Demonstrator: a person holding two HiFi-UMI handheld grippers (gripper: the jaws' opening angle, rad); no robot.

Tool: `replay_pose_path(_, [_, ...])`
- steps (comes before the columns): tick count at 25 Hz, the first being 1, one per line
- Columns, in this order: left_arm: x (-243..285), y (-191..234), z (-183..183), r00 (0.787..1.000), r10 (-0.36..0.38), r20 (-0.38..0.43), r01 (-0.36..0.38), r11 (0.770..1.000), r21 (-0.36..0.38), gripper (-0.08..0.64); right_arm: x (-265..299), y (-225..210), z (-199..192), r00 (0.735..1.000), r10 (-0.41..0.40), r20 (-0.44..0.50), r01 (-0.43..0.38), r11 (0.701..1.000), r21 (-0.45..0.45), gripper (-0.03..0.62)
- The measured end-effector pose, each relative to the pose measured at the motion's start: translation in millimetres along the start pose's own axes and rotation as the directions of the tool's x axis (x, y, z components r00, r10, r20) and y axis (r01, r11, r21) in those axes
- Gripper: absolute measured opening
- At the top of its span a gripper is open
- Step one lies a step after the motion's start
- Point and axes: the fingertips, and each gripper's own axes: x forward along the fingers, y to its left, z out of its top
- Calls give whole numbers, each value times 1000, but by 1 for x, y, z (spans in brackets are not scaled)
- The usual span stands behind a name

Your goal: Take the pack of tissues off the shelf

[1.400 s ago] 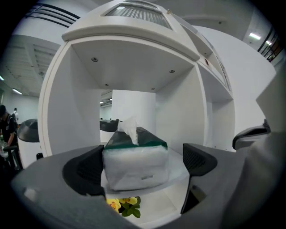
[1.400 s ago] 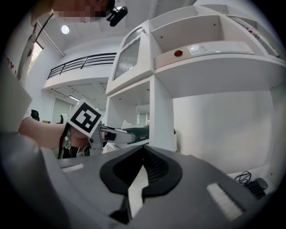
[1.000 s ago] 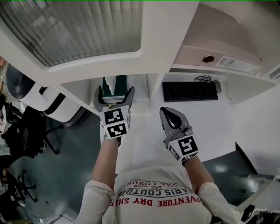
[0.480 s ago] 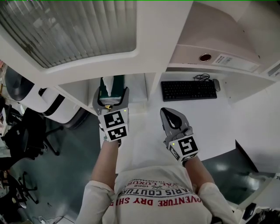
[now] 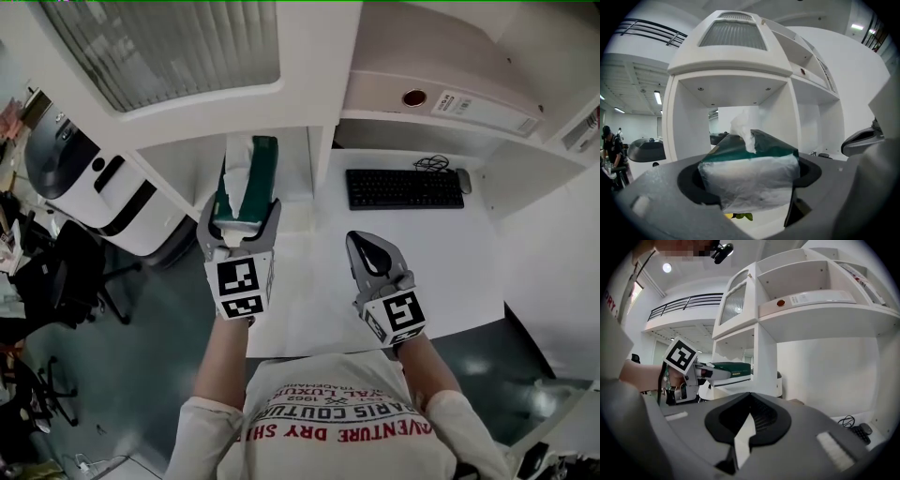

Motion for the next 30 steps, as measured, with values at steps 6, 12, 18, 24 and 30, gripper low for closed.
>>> replay_pose_path(6, [-45,-23,0,998,-58,13,58,998,-5,434,-25,10,8,999,33,17,-33,999,-12,2])
replay_pose_path(12, [-92,-48,3,990,-133,45,134,990,-37,434,-51,16,10,998,49,25,-49,999,-14,2])
replay_pose_path(18, [-118,-64,-14,983,-176,51,179,983,-51,436,-65,13,9,997,59,39,-60,998,27,2])
replay_pose_path(24, [-126,-71,-28,982,-190,19,191,981,-40,436,-68,15,9,996,79,38,-80,997,6,1])
replay_pose_path(30, [-124,-76,-31,979,-205,-9,205,978,-37,436,-65,21,15,993,107,55,-105,994,-38,0])
